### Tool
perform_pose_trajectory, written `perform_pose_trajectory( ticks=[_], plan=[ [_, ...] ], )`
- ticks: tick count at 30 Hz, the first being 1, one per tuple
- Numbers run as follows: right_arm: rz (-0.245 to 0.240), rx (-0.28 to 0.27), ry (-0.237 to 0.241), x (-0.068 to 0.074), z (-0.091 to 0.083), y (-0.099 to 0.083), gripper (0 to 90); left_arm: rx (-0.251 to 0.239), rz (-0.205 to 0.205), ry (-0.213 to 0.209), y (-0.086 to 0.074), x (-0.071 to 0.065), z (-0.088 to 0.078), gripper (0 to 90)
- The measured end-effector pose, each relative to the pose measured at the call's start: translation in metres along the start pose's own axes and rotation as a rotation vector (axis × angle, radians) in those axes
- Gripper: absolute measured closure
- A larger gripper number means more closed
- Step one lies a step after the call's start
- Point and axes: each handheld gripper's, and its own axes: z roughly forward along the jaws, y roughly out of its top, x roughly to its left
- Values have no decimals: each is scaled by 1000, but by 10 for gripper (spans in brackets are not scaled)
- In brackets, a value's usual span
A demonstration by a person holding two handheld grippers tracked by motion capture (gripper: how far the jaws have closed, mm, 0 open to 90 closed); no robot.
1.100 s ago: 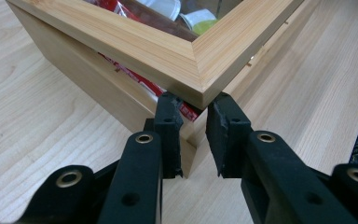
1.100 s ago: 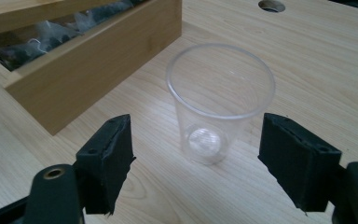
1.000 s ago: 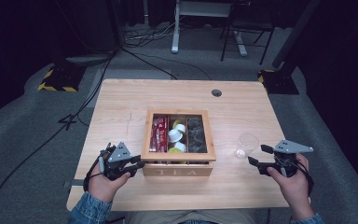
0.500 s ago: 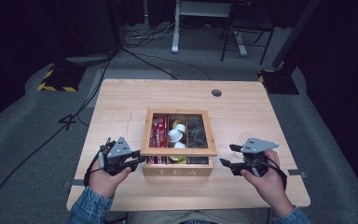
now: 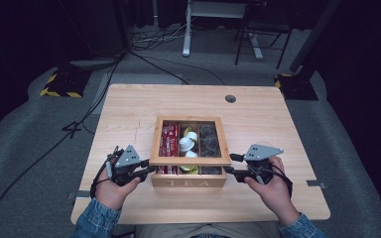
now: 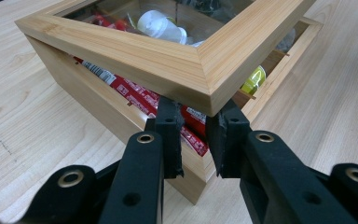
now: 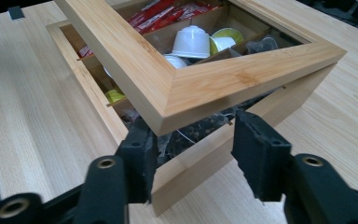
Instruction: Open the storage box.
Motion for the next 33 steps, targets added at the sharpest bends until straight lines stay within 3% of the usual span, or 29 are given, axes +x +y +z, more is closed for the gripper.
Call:
perform_pose_trajectory(
  ticks=[8, 15, 18, 22, 33],
  plan=[
    [16, -15, 20, -1, 1, 1, 538, -17, 0, 10, 0, 0, -2, 736],
    [8, -25, 3, -3, -2, 5, 552, -52, 13, 22, 2, -1, -3, 693],
    [-14, -39, -16, -2, -6, 9, 548, -77, 13, 37, 3, -1, -4, 603],
    [-46, -58, -42, -1, -11, 17, 540, -93, 8, 46, 4, 0, -6, 556],
    [-119, -104, -100, -7, -21, 41, 523, -96, -11, 55, 2, 3, -9, 540]
  ],
)
